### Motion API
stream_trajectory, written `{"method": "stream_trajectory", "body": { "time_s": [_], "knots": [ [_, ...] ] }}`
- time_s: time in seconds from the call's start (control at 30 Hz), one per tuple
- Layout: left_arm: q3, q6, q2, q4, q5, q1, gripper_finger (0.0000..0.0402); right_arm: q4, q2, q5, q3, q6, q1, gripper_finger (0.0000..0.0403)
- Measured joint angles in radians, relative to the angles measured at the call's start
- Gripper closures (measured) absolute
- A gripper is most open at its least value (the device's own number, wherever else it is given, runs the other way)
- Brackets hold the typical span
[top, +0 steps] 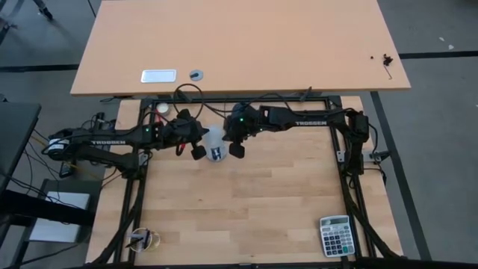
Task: Screw lightbulb
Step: Insert the white light bulb into the silver lamp
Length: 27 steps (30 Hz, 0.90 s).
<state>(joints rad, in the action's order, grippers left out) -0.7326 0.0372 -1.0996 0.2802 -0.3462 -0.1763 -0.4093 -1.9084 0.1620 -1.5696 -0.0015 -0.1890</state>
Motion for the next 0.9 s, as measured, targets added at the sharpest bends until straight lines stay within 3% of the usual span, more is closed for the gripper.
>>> {"method": "stream_trajectory", "body": {
  "time_s": [0.2, 0.5, 0.9],
  "knots": [
    [0.0, 0.001, -0.002, -0.005, -0.001, -0.002, 0.0402, -0.022, 0.001, 0.035, 0.009, 0.0, 0.012, 0.0394],
    [0.001, 0.004, -0.002, -0.005, 0.001, -0.002, 0.0402, -0.016, 0.028, -0.133, 0.005, -0.003, 0.0, 0.0394],
    [-0.007, 0.026, 0.013, -0.007, 0.013, 0.0, 0.0402, 0.008, 0.026, -0.142, 0.004, -0.002, -0.002, 0.0394]
  ]
}}
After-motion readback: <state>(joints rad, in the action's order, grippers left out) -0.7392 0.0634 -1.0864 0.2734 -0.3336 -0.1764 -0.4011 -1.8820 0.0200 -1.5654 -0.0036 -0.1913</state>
